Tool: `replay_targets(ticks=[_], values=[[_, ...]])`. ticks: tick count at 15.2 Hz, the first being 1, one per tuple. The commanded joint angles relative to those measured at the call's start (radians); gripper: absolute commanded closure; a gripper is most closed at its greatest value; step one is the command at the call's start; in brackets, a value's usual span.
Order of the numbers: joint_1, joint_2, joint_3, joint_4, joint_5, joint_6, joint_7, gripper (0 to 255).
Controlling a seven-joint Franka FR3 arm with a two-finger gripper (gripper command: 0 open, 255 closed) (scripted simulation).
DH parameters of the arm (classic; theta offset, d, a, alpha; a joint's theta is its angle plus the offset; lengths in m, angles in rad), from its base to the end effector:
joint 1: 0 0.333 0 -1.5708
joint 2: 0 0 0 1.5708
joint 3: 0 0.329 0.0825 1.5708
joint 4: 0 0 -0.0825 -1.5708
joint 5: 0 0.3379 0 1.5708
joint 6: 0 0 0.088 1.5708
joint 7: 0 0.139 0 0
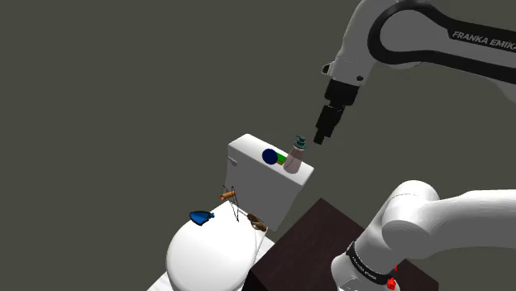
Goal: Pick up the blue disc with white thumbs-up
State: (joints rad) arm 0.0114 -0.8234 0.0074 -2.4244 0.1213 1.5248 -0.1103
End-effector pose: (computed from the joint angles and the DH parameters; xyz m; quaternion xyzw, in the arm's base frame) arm 0.2319 0.0223 0.5451 -0.9956 -0.0635 0.0353 0.0596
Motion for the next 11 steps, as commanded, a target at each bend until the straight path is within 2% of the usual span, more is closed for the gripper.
replay_targets(ticks=[1,11], values=[[0.000,0.000,0.000,0.000,0.000,0.000,0.000,0],[-0.046,0.248,-0.107,-0.041,-0.104,0.275,-0.165,0]])
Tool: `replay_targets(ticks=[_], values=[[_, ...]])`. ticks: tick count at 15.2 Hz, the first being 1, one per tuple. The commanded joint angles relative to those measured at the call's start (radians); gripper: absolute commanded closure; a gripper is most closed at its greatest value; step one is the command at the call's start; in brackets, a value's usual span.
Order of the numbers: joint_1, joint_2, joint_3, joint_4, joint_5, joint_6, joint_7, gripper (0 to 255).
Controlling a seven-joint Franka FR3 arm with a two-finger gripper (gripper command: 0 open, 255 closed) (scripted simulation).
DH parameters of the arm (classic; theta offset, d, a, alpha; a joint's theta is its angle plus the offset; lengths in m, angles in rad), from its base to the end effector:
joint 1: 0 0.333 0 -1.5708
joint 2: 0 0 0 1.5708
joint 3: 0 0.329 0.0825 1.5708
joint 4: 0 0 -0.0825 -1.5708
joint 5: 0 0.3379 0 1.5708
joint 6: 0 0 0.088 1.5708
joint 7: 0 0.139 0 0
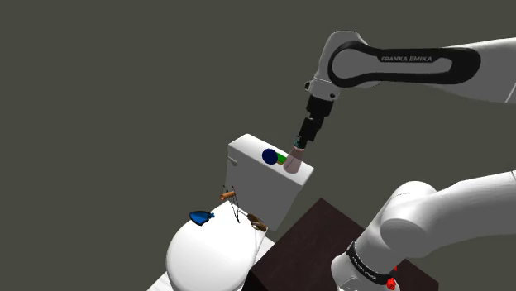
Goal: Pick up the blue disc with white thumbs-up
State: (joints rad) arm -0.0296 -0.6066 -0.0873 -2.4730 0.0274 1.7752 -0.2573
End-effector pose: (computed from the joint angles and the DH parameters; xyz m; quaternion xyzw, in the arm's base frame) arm 0.3008 -0.0349 0.4839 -0.9953 -0.0755 0.0390 0.0458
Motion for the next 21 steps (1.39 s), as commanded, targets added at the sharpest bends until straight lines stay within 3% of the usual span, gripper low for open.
replay_targets(ticks=[1,11,21], values=[[-0.009,0.063,-0.023,0.011,-0.018,0.051,-0.034,0],[-0.040,0.411,-0.116,0.120,-0.051,0.289,-0.184,0],[-0.085,0.793,-0.165,0.356,0.000,0.431,-0.337,0]])
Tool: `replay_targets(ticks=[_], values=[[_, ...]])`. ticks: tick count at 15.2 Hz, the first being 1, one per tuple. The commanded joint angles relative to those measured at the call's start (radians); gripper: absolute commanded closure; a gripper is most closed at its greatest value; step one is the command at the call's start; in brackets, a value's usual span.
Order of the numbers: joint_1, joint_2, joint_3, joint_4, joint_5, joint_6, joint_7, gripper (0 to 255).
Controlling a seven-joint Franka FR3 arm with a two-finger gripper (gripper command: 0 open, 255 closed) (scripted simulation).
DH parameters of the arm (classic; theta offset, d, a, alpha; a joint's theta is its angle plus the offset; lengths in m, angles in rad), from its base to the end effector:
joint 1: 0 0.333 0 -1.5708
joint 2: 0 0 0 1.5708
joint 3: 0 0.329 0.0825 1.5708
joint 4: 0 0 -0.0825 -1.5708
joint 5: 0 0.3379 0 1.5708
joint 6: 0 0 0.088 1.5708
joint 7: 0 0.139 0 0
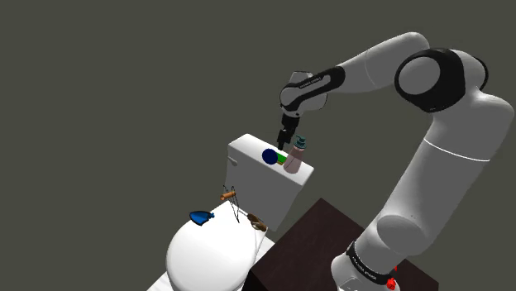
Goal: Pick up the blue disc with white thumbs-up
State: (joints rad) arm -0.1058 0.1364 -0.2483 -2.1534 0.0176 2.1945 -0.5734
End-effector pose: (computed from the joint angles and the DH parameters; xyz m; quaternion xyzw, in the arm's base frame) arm 0.4787 -0.1743 0.3426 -0.9935 -0.1042 0.0451 0.0115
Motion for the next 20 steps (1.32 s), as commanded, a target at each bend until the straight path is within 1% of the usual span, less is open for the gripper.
replay_targets(ticks=[1,8,14,20], values=[[-0.015,0.088,-0.005,0.067,0.017,0.020,-0.035,0],[-0.077,0.359,0.003,0.320,0.061,0.039,-0.117,0],[-0.138,0.596,0.017,0.597,0.081,0.006,-0.161,0],[-0.144,0.650,0.026,0.602,0.090,0.055,-0.162,0]])
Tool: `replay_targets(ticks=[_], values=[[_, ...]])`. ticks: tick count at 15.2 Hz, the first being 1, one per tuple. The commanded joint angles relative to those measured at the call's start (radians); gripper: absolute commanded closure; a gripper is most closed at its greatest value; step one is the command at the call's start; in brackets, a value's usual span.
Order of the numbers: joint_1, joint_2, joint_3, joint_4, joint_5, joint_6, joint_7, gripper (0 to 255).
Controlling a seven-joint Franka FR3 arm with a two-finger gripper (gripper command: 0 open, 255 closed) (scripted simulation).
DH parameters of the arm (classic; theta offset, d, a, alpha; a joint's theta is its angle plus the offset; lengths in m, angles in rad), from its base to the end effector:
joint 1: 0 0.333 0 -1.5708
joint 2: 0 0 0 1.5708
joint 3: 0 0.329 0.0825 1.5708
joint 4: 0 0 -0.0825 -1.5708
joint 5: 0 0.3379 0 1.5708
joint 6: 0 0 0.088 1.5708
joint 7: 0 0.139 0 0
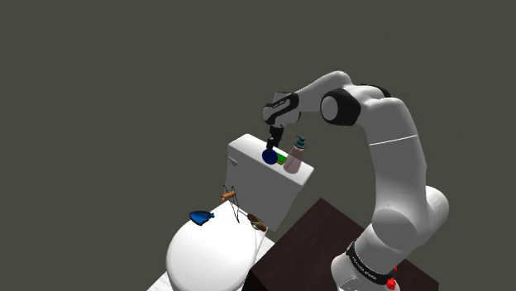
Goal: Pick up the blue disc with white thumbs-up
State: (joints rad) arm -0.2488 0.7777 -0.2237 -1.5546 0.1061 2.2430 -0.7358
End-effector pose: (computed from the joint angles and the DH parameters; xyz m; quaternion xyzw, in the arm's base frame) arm 0.6070 -0.2801 0.1992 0.9908 0.1251 -0.0503 0.0126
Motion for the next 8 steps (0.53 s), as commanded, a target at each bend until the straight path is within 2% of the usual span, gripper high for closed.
replay_targets(ticks=[1,3,4,8], values=[[-0.002,0.018,0.003,0.005,0.003,0.014,0.000,0],[-0.003,0.024,0.004,0.006,0.004,0.018,0.000,0],[-0.001,0.022,0.003,0.004,0.003,0.018,0.001,255],[-0.001,0.021,0.003,0.003,0.003,0.018,0.001,255]])
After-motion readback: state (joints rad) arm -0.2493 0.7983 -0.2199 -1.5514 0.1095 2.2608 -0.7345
